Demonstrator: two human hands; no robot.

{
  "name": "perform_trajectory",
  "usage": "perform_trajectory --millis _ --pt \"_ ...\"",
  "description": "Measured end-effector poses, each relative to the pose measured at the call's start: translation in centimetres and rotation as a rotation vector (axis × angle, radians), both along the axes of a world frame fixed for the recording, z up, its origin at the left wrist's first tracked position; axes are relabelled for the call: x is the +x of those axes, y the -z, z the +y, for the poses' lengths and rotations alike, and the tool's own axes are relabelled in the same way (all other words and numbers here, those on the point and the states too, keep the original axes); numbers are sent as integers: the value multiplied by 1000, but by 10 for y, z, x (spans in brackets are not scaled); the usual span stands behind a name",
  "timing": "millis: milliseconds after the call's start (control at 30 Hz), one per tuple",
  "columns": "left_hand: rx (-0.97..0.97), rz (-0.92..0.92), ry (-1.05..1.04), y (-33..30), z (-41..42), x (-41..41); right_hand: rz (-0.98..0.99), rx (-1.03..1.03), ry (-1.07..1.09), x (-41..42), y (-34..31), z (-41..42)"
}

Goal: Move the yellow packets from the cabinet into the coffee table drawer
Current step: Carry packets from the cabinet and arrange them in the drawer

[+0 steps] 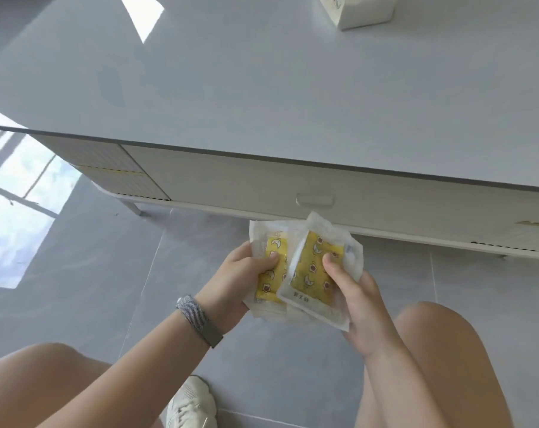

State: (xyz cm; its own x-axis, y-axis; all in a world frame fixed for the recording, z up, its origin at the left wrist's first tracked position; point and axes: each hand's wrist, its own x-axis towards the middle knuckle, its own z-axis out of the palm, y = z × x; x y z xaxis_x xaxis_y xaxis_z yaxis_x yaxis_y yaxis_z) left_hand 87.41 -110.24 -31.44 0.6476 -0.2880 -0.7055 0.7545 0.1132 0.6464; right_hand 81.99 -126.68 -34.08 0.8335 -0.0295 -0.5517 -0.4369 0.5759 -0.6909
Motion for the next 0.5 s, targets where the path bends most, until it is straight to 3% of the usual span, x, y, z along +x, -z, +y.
perform_trajectory --millis 167,300,500 --pt "-77 -71 88 -9 -3 -5 -88 28 -96 5 1 7" --pt "-46 -236 154 -11 -6 -17 -180 -183 -246 7 -2 20" --pt "-154 -50 14 -4 4 -24 -146 -87 -231 15 -9 28"
